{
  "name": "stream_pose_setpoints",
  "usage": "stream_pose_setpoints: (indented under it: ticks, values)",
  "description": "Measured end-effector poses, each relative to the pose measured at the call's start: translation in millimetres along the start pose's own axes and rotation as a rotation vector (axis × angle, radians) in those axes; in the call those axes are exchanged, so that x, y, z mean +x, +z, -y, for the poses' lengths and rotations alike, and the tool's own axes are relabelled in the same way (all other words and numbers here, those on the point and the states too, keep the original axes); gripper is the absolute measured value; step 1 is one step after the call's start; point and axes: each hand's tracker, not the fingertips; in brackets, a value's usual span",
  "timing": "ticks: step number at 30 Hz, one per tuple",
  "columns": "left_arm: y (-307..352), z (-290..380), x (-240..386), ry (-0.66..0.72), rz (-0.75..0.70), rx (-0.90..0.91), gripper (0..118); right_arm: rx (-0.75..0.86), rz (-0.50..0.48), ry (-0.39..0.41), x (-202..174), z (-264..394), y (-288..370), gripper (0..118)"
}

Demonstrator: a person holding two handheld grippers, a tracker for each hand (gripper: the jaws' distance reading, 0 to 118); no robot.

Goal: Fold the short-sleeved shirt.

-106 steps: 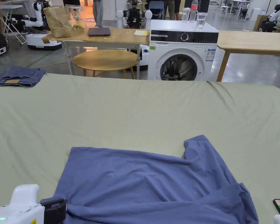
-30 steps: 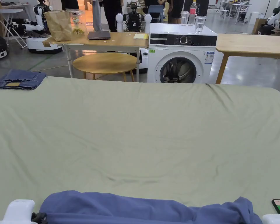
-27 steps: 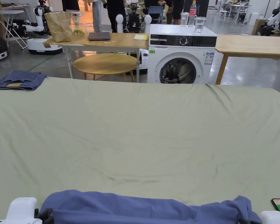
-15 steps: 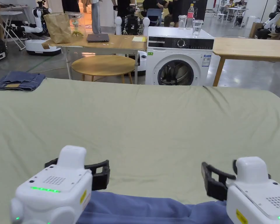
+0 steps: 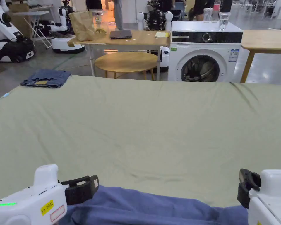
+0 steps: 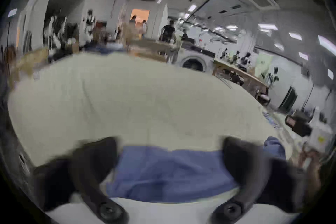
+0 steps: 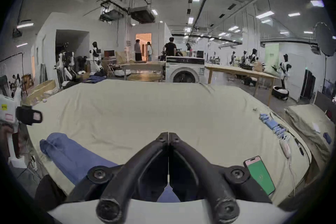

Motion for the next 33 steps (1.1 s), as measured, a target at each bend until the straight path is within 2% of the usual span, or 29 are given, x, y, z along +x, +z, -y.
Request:
stream_pose_setpoints:
  ticks: [1,5,8,10,12,14,15,17,18,19,20,23,26,28,30,33]
  values:
    - [5,4,-18,0.035,-0.007,-0.035,118,-0.005,-0.004,-0.002,-1,3,0,0]
    - [-9,27,-84,0.270,0.022,-0.123,118,-0.041,-0.019,-0.005,-8,14,-6,0]
    - [-41,58,-120,0.622,0.290,-0.181,118,-0.059,-0.029,-0.008,-12,16,-8,0]
    - [-50,67,-123,0.721,0.468,-0.043,118,-0.062,-0.032,-0.009,-13,15,-8,0]
    - [-66,64,-109,0.810,0.546,-0.065,118,-0.063,-0.031,-0.006,-14,12,-8,0]
    - [-84,62,-89,0.749,0.571,-0.127,116,-0.059,-0.029,-0.008,-14,10,-8,0]
    - [-95,61,-82,0.718,0.565,-0.155,106,-0.059,-0.026,-0.008,-13,9,-9,0]
    - [-109,62,-66,0.697,0.459,-0.214,37,-0.058,-0.018,-0.008,-13,8,-10,0]
    - [-112,63,-64,0.688,0.390,-0.240,10,-0.059,-0.017,-0.009,-13,8,-9,0]
    - [-112,66,-62,0.679,0.339,-0.221,10,-0.060,-0.014,-0.010,-12,7,-8,0]
    - [-107,63,-64,0.688,0.390,-0.169,10,-0.058,-0.010,-0.010,-11,7,-7,0]
    - [-83,50,-76,0.672,0.301,-0.065,9,-0.057,-0.004,-0.003,-9,7,-4,0]
    - [-59,23,-83,0.476,0.102,-0.051,9,-0.054,-0.008,-0.004,-7,8,-1,0]
    - [-49,10,-81,0.427,0.071,-0.074,9,-0.050,-0.012,-0.008,-8,8,1,0]
    - [-35,-7,-49,0.249,0.049,-0.061,9,-0.049,-0.022,-0.010,-9,9,2,0]
    - [-26,-18,27,-0.166,-0.078,-0.033,9,-0.047,-0.035,-0.017,-11,11,4,0]
